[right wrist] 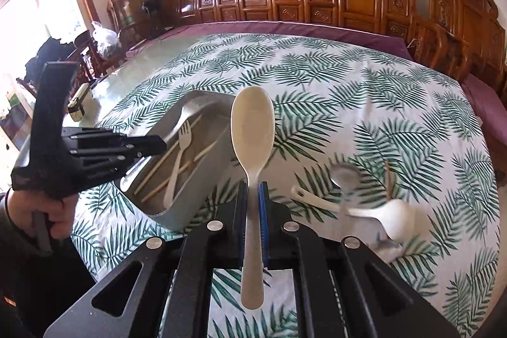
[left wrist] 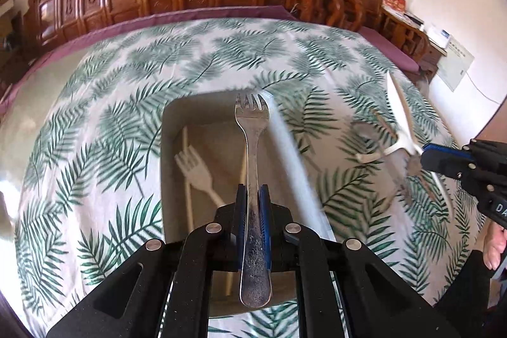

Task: Organize utensils
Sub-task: 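Carry the metal fork and white spoon with both tools over the grey tray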

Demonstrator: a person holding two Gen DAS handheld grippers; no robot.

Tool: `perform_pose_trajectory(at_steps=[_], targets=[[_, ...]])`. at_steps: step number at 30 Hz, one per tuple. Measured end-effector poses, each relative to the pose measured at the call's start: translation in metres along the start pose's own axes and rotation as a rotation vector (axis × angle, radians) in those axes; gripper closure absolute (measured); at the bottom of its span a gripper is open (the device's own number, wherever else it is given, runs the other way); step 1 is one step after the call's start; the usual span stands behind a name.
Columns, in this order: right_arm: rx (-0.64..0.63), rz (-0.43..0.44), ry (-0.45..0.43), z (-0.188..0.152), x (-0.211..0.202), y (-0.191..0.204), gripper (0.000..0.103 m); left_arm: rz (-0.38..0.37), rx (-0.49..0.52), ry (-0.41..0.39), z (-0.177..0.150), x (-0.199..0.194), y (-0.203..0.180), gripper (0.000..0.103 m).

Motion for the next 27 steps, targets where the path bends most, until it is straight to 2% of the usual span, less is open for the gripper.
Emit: perform_pose_trajectory(at_steps=[14, 22, 27], targets=[[-0.040, 0.024, 0.008, 0.027, 0.017, 0.034, 0.094, 0.021, -0.068, 0.088, -0.008, 0.033, 0.028, 0.095], [-0.049, 0.017, 0.016, 0.033, 0.019, 0.039, 0.094, 0.016, -0.056, 0.094, -0.006, 0.034, 0.022, 0.095], [-0.048, 0.019, 0.019, 0.035, 0.021, 0.042, 0.094, 0.006, -0.051, 0.043, 0.001, 0.018, 0.022, 0.095]])
Point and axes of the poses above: each gripper's, at about its wrist camera, not at the fingertips, and x roughly the way its jaws point, y to its left, z to its top, the point moved 6 cm from there along x, roughly the way its jaws point, and after that the axes turned 15 degrees about y, right-handed, at the moved point
